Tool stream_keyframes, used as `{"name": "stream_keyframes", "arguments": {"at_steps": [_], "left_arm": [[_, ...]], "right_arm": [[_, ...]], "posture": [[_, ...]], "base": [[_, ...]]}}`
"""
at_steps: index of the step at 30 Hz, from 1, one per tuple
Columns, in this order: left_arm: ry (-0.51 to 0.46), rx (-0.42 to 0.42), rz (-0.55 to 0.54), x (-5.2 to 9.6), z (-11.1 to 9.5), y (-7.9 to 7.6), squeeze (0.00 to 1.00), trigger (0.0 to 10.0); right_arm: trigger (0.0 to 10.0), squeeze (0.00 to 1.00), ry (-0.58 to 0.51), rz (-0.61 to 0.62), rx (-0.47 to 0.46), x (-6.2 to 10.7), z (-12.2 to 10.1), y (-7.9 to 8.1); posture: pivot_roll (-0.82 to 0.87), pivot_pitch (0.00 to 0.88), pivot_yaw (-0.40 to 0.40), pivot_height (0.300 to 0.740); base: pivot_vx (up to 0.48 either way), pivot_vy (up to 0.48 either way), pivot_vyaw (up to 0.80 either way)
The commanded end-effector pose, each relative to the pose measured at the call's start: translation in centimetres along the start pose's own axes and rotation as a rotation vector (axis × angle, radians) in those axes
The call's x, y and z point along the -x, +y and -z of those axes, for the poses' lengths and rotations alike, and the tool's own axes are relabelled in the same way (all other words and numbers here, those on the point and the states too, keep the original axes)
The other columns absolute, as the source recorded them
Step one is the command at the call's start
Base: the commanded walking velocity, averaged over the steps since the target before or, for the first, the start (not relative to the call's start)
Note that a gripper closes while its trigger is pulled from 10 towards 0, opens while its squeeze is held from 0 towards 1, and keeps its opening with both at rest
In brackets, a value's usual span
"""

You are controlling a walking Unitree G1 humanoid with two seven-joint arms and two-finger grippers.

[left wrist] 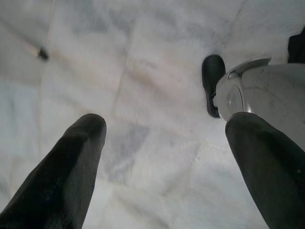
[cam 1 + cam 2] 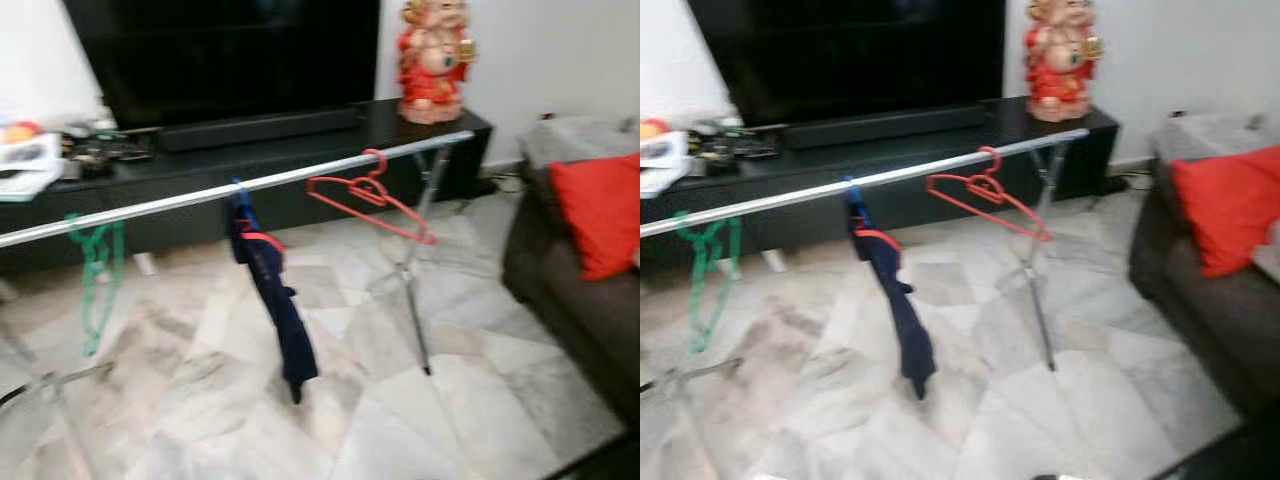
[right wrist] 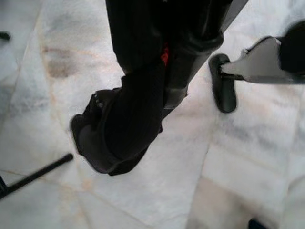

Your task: Hang hanger

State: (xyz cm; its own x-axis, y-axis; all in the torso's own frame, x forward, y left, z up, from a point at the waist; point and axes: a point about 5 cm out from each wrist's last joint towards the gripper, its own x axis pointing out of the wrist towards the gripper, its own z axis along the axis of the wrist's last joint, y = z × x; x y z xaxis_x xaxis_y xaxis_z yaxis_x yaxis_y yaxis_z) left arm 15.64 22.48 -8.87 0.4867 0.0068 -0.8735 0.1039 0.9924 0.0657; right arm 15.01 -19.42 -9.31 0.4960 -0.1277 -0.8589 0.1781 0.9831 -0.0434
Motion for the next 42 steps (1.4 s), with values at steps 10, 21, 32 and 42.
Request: {"name": "stream_keyframes", "arguments": {"at_steps": [10, 21, 32, 42], "left_arm": [[0.028, 0.013, -0.007, 0.17, 0.89, 0.26, 0.0, 10.0], [0.024, 0.018, -0.009, 0.17, 0.85, 0.29, 0.0, 10.0], [0.024, 0.018, -0.009, 0.17, 0.85, 0.29, 0.0, 10.0], [0.024, 0.018, -0.009, 0.17, 0.85, 0.29, 0.0, 10.0]], "right_arm": [[10.0, 0.0, -0.16, 0.089, 0.059, -0.02, -1.38, -2.55], [10.0, 0.0, -0.155, 0.085, 0.048, -0.04, -1.33, -2.51], [10.0, 0.0, -0.155, 0.085, 0.048, -0.04, -1.33, -2.51], [10.0, 0.0, -0.155, 0.085, 0.048, -0.04, -1.33, -2.51]], "posture": [[-0.04, 0.066, 0.063, 0.721], [-0.04, 0.066, 0.063, 0.721], [-0.04, 0.066, 0.063, 0.721], [-0.04, 0.066, 0.063, 0.721]], "base": [[0.0, 0.0, 0.8], [0.0, 0.0, 0.8], [0.0, 0.0, 0.8], [0.0, 0.0, 0.8]]}}
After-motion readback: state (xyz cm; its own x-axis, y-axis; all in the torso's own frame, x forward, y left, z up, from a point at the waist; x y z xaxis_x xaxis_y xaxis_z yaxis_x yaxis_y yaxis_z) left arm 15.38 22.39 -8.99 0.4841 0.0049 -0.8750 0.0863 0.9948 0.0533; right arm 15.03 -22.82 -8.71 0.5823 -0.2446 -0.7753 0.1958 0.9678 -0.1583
